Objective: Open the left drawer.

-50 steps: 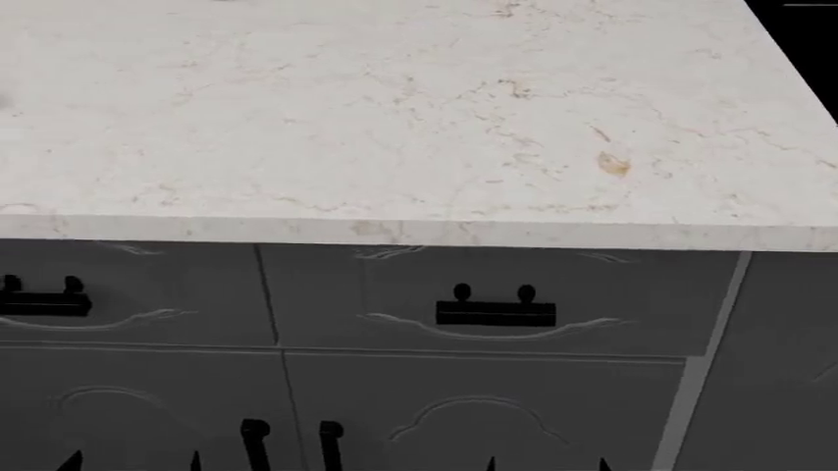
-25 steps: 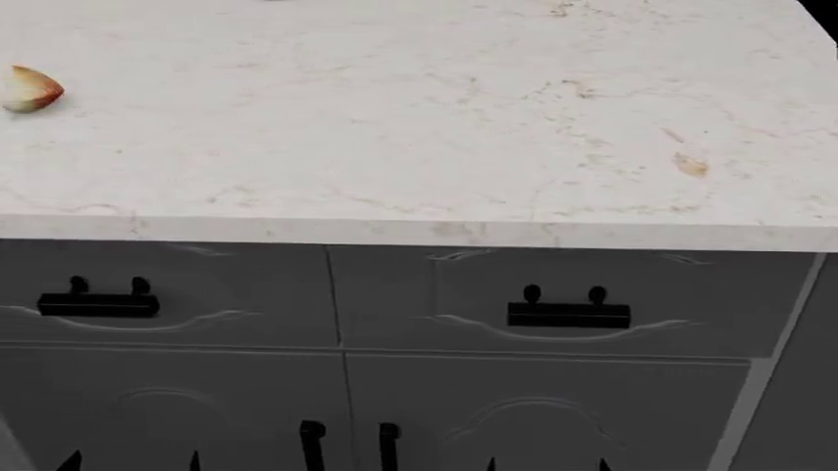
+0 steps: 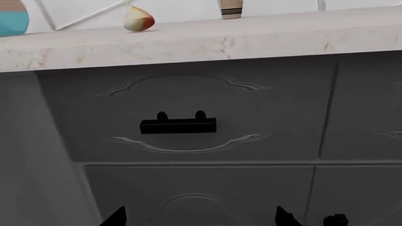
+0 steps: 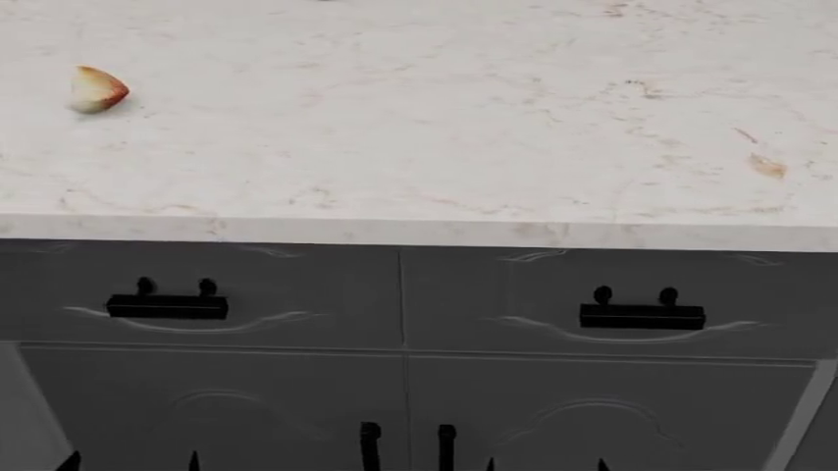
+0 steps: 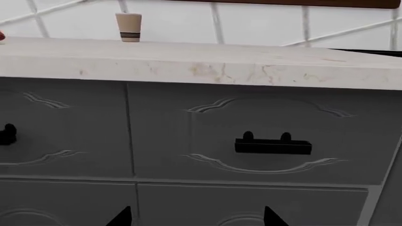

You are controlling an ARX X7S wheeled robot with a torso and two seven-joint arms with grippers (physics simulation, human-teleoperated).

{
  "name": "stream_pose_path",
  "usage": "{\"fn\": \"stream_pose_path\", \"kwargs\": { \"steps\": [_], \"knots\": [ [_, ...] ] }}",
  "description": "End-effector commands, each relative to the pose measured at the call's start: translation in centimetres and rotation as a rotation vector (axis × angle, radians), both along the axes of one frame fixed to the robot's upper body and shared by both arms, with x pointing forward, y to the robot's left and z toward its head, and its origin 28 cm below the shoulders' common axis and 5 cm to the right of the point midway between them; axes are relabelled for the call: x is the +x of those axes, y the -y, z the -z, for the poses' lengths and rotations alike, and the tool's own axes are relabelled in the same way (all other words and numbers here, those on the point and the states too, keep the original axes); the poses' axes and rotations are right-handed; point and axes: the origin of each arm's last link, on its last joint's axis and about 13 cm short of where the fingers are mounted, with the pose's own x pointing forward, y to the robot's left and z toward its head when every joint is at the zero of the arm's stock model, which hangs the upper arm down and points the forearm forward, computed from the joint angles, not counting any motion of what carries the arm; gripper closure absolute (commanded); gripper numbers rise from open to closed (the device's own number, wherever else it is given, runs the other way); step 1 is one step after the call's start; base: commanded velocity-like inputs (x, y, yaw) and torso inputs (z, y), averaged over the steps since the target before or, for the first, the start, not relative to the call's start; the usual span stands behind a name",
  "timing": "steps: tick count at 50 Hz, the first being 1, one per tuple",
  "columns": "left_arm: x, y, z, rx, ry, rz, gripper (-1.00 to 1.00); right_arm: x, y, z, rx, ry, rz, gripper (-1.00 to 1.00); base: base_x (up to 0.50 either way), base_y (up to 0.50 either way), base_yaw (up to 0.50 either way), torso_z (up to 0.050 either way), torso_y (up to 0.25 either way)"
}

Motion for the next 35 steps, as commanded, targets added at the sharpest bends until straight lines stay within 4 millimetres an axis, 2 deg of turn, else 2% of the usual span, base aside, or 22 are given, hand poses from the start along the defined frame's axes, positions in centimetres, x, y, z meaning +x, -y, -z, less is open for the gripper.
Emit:
{"fn": "stream_pose_path", "kwargs": {
  "steps": [1,18,35],
  "knots": [
    [-0.07,-0.05,0.16,-0.025,0.028,0.023,-1.0,-0.03,-0.12,-0.34,0.011,0.008,-0.006,-1.0,0.0,0.0,0.0,0.0,0.0],
    [-0.12,0.11,0.15,0.001,0.036,0.041,-1.0,0.03,-0.08,-0.1,0.004,-0.003,-0.001,-1.0,0.0,0.0,0.0,0.0,0.0],
    [-0.12,0.1,0.17,-0.001,0.037,0.044,-1.0,-0.03,-0.12,-0.35,0.005,-0.003,-0.001,-1.0,0.0,0.0,0.0,0.0,-0.165]
  ]
}}
